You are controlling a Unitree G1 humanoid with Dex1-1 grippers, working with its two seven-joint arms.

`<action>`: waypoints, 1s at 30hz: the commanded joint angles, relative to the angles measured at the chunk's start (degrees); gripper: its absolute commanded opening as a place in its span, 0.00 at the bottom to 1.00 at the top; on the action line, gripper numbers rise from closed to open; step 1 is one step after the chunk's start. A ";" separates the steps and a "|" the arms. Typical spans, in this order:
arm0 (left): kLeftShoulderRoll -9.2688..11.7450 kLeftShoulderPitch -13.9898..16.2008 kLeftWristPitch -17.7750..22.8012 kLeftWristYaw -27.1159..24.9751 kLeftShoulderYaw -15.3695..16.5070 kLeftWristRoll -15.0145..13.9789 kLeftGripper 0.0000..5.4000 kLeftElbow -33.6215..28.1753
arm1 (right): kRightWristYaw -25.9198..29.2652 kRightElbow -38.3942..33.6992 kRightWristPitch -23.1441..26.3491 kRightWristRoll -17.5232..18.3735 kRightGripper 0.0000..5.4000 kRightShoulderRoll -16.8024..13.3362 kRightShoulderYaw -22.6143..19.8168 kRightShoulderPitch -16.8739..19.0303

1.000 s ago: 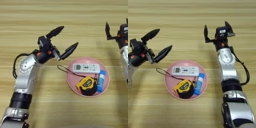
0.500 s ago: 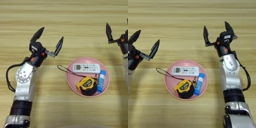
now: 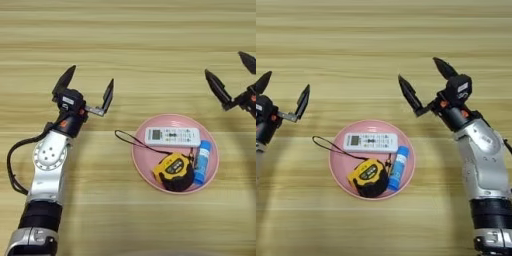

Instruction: Move the objects on the table

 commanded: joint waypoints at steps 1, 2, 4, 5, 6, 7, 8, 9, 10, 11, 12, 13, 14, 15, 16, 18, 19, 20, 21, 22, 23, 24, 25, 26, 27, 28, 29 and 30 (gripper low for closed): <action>0.69 -1.09 -0.40 1.49 0.08 0.79 1.00 0.66 | 4.18 -4.59 6.24 2.20 1.00 -3.50 0.72 1.44; 0.62 -0.96 -0.15 1.53 0.13 0.40 1.00 0.60 | 4.87 -5.38 7.99 2.53 1.00 -4.27 0.82 1.64; 0.68 -0.52 -0.12 1.88 -0.06 0.55 1.00 0.26 | 6.46 -6.72 10.45 2.27 1.00 -6.01 1.35 2.02; 0.71 -0.33 -0.20 2.04 -0.18 0.74 1.00 0.12 | 7.38 -7.39 11.97 2.46 1.00 -6.83 1.61 2.13; 0.71 -0.15 -0.29 2.20 -0.30 0.90 1.00 0.01 | 8.53 -7.99 13.24 2.69 1.00 -7.75 1.86 2.19; 0.66 0.01 -0.37 2.35 -0.41 1.00 1.00 -0.08 | 9.58 -8.39 14.37 2.80 1.00 -8.59 2.03 2.17; 0.59 0.27 -0.40 2.46 -0.54 1.07 1.00 -0.33 | 10.43 -8.64 15.08 2.63 1.00 -9.34 2.15 2.10; 0.56 0.53 -0.62 2.72 -0.68 1.38 1.00 -0.47 | 11.30 -8.72 15.75 2.26 1.00 -10.03 2.38 1.85; 0.57 0.76 -0.95 3.04 -0.82 1.80 1.00 -0.52 | 12.16 -8.68 16.24 1.79 1.00 -10.65 2.72 1.58; 0.54 0.98 -1.24 3.24 -0.92 2.01 1.00 -0.50 | 13.30 -8.55 16.73 1.23 1.00 -11.39 3.32 1.29; 0.47 1.24 -1.50 3.43 -0.99 2.11 1.00 -0.48 | 14.40 -8.51 17.06 0.83 1.00 -12.05 3.87 1.10; 0.38 1.49 -1.75 3.58 -1.03 2.20 1.00 -0.44 | 15.29 -8.44 17.49 0.61 1.00 -12.59 4.36 0.88; 0.26 1.79 -1.98 3.72 -1.07 2.24 1.00 -0.43 | 16.24 -8.37 18.26 0.53 1.00 -13.13 4.94 0.57; 0.16 2.08 -2.12 3.89 -1.10 2.26 1.00 -0.48 | 17.12 -8.32 18.94 0.41 1.00 -13.63 5.51 0.30; 0.08 2.38 -2.21 4.02 -1.15 2.22 1.00 -0.63 | 17.96 -8.25 19.41 0.09 1.00 -14.10 6.09 0.05; 0.12 2.80 -2.41 4.25 -1.18 2.04 1.00 -0.56 | 19.63 -7.79 20.46 -0.94 1.00 -14.92 7.61 -0.77; 0.16 2.93 -2.48 4.45 -1.07 1.93 1.00 -0.39 | 20.57 -7.48 21.61 -1.48 1.00 -15.30 8.81 -1.55; 0.15 3.05 -2.46 4.59 -0.96 1.74 1.00 -0.34 | 21.42 -7.25 22.24 -1.92 1.00 -15.49 9.83 -2.27; 0.16 3.15 -2.44 4.71 -0.88 1.62 1.00 -0.35 | 22.38 -7.03 22.93 -2.29 1.00 -15.58 10.92 -3.04; 0.15 3.25 -2.41 4.86 -0.84 1.57 1.00 -0.40 | 23.25 -6.79 23.30 -2.75 1.00 -15.63 11.92 -3.73; 0.11 3.24 -2.36 5.03 -0.78 1.47 1.00 -0.28 | 23.93 -6.18 23.39 -3.60 1.00 -15.47 13.02 -4.65; 0.04 3.33 -2.37 5.17 -0.76 1.40 1.00 -0.22 | 24.52 -5.55 23.53 -4.45 1.00 -15.35 14.08 -5.45; -0.03 3.40 -2.36 5.34 -0.74 1.36 1.00 -0.16 | 25.03 -4.82 23.41 -5.34 1.00 -15.20 15.07 -6.27; -0.12 3.54 -2.30 5.47 -0.73 1.31 1.00 -0.24 | 25.38 -4.12 23.43 -6.09 1.00 -15.03 15.93 -7.04; -0.21 3.71 -2.21 5.57 -0.78 1.24 1.00 -0.44 | 25.75 -3.18 23.48 -6.99 1.00 -14.83 16.86 -8.01; -0.28 3.91 -2.26 5.67 -0.87 1.27 1.00 -0.56 | 26.14 -2.23 23.36 -7.84 1.00 -14.63 17.69 -8.88; -0.31 4.14 -2.34 5.79 -0.97 1.41 1.00 -0.76 | 26.47 -1.16 23.19 -8.76 1.00 -14.34 18.52 -9.84; -0.34 4.36 -2.38 5.90 -1.06 1.53 1.00 -0.98 | 26.74 -0.12 23.04 -9.63 1.00 -14.05 19.26 -10.73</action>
